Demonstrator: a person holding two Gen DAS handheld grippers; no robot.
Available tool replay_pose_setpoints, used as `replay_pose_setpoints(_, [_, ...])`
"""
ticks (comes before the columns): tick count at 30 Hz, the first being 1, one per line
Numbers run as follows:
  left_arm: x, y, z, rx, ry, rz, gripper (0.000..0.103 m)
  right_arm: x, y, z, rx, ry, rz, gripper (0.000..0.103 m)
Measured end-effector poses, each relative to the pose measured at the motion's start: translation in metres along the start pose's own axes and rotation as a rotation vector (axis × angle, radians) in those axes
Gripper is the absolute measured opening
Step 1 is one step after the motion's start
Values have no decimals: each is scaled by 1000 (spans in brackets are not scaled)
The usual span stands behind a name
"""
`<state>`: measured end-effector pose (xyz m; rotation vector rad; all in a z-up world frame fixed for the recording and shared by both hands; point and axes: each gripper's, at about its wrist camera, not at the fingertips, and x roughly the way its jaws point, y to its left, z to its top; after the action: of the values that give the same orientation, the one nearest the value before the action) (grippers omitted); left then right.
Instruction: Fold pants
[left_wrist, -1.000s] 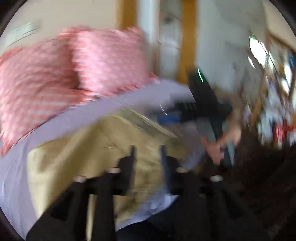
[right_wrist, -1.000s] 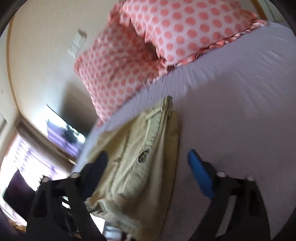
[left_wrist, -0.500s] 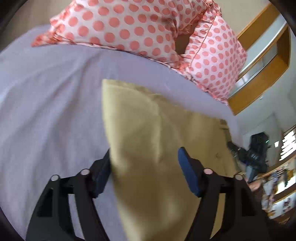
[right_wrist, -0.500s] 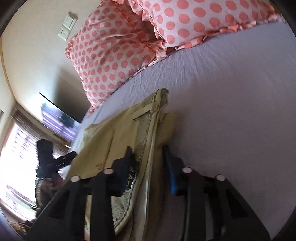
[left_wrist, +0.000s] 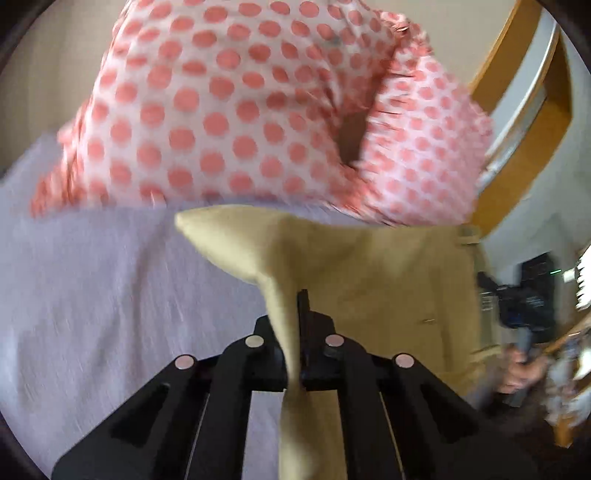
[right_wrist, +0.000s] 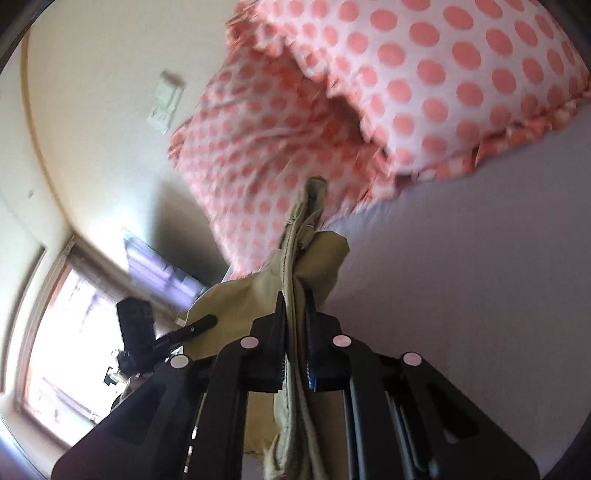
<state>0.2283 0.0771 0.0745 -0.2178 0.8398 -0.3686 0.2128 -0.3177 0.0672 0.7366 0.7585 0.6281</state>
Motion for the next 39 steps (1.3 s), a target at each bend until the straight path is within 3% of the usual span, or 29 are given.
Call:
replay_pose_setpoints(3, [49, 1, 13, 32, 56, 132, 6, 26, -24, 13, 12, 0, -135, 9])
replay_pose_setpoints(4, [64, 2, 11, 41, 93, 182, 15, 40, -34, 12, 15, 43, -211, 10])
replay_pose_setpoints(7, [58, 1, 4, 88, 79, 246, 28, 48, -43, 6, -2, 105, -378, 32])
replay_pose_setpoints(9, [36, 1, 1, 92, 36, 287, 28, 29, -36, 5, -7, 53, -401, 48])
replay_pose_setpoints(11, [7, -3, -5, 83, -29, 247, 33, 6, -22, 1, -22, -24, -320, 60])
replay_pose_setpoints(12, [-7, -8, -11, 82, -56, 183, 36, 1, -13, -2, -33, -31, -264, 69])
replay_pose_setpoints(14, [-14, -21, -23, 84, -52, 65, 51, 7, -1, -12, -58, 13, -212, 79])
replay_pose_setpoints(15, [-8, -25, -30, 79, -21, 29, 54, 14, 0, -17, -63, 44, -217, 83])
replay_pose_setpoints(16, [5, -28, -35, 67, 34, 18, 54, 24, 0, -22, -60, 82, -236, 85])
replay_pose_setpoints(18, [33, -24, -44, 40, 136, 69, 52, 47, -10, -30, -32, 159, -322, 86])
replay_pose_setpoints(19, [38, -23, -48, 42, 142, 97, 48, 47, -10, -32, -41, 139, -330, 86])
replay_pose_setpoints(21, [25, -33, -55, 78, 105, 146, 53, 36, 4, -41, -60, 140, -434, 86])
replay_pose_setpoints(22, [15, -36, -60, 76, 92, 140, 63, 28, 14, -49, -83, 131, -436, 87])
replay_pose_setpoints(23, [4, -40, -67, 75, 73, 133, 76, 19, 26, -60, -115, 112, -439, 94])
replay_pose_setpoints(24, [-12, -44, -79, 79, 43, 143, 83, 10, 38, -71, -153, 90, -463, 102])
replay_pose_setpoints(25, [-22, -47, -89, 85, 27, 171, 94, 2, 50, -86, -196, 63, -510, 102])
replay_pose_setpoints(26, [-29, -51, -99, 89, 17, 211, 99, -4, 62, -103, -240, 35, -554, 102])
replay_pose_setpoints(27, [-39, -56, -117, 92, 9, 266, 100, -4, 69, -117, -273, 24, -579, 102])
replay_pose_setpoints(32, [-57, -60, -165, 61, 21, 372, 101, 20, 85, -175, -406, 70, -698, 102])
replay_pose_setpoints(36, [-45, -60, -177, 91, 63, 441, 101, 40, 78, -186, -421, 94, -798, 102])
replay_pose_setpoints(39, [-43, -56, -179, 65, 48, 418, 101, 42, 77, -186, -391, 70, -801, 102])
